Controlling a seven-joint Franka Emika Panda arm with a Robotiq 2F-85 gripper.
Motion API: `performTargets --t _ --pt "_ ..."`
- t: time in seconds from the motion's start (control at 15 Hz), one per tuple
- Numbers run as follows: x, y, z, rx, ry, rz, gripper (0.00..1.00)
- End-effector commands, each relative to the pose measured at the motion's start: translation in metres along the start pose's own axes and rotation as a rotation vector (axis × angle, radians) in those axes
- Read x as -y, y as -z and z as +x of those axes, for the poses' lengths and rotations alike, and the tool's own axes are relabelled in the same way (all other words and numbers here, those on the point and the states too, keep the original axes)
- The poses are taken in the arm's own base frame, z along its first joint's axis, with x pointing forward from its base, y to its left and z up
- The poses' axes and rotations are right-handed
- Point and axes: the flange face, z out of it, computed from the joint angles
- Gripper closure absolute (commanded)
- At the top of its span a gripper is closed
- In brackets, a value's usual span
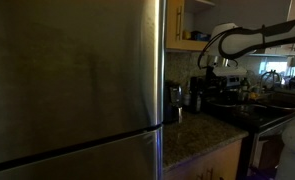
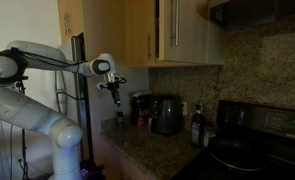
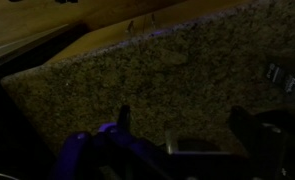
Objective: Close the top cupboard door
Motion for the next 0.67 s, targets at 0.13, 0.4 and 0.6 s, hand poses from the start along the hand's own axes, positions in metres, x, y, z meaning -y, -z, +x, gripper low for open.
performTargets --t 0.13,0.4,0.6 --pt "-0.052 0.062 -0.011 -0.142 -0.219 0.068 0.00" --pt "-0.110 0.133 -0.053 -0.252 -0.402 0.129 0.00" --pt "-0.157 0.190 -0.104 -0.350 -0.541 0.181 0.00"
